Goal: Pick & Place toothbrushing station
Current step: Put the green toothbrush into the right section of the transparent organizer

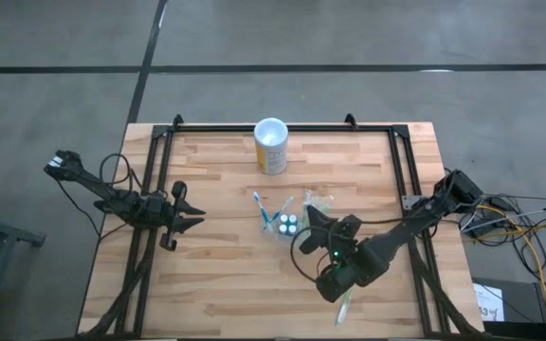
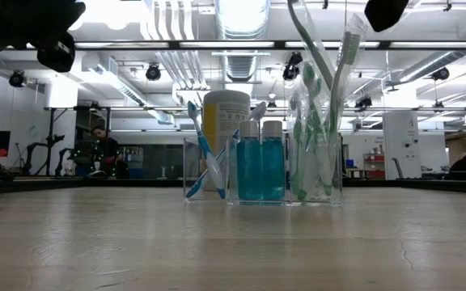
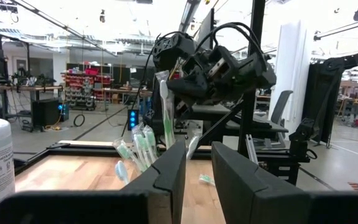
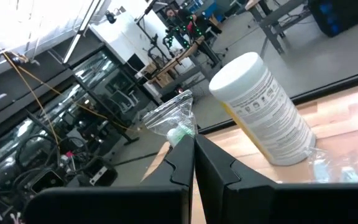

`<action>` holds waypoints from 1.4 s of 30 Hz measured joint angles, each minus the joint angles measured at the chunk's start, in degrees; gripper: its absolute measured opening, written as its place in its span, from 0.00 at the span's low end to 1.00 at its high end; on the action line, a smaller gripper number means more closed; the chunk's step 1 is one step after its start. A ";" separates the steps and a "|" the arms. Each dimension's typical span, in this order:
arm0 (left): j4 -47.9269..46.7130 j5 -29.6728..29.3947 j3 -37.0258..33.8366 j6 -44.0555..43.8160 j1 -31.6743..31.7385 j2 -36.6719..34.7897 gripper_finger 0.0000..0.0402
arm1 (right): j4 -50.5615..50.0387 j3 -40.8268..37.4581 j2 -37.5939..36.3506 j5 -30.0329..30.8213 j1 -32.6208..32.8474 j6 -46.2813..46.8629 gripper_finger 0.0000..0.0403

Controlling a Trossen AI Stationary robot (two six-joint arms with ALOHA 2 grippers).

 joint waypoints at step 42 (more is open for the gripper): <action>-0.52 0.02 0.00 0.00 0.02 0.11 0.21 | 3.61 -5.17 -0.96 -4.50 -0.75 -8.27 0.02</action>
